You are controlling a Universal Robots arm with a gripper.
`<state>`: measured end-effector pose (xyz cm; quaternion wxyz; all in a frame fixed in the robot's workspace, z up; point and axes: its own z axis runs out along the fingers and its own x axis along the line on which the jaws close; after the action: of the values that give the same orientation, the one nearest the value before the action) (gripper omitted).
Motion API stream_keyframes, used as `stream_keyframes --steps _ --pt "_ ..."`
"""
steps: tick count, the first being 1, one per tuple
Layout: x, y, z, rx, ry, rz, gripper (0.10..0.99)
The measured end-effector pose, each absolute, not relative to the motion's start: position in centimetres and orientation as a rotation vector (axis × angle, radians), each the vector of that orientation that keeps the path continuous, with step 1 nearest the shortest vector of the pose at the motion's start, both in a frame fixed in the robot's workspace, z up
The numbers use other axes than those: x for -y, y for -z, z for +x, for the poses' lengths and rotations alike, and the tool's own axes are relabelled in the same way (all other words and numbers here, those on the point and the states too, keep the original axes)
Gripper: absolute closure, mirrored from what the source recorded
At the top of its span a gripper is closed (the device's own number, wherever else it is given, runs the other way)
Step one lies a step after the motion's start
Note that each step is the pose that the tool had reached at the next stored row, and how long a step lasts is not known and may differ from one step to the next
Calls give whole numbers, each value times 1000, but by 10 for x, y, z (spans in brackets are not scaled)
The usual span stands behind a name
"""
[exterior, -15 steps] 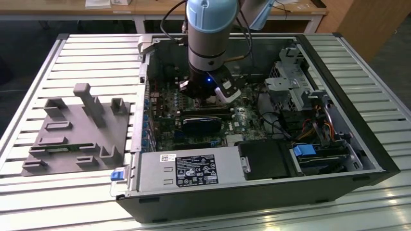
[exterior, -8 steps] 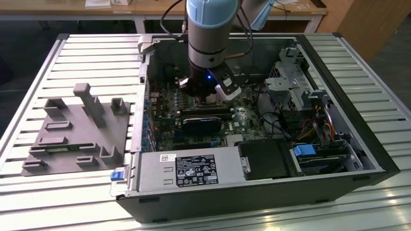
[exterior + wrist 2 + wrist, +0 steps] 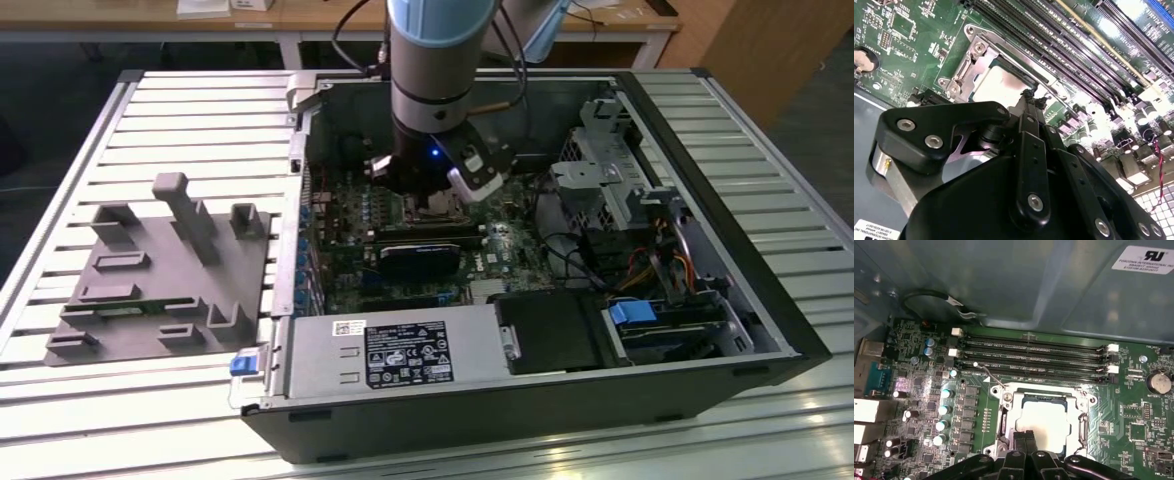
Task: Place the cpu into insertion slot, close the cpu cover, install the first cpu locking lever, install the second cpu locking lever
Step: 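Close the cpu cover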
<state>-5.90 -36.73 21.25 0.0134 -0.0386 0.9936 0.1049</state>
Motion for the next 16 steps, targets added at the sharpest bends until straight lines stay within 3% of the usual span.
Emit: stream_keyframes --steps 16 --pt "360 -213 -37 -3098 -311 -120 980"
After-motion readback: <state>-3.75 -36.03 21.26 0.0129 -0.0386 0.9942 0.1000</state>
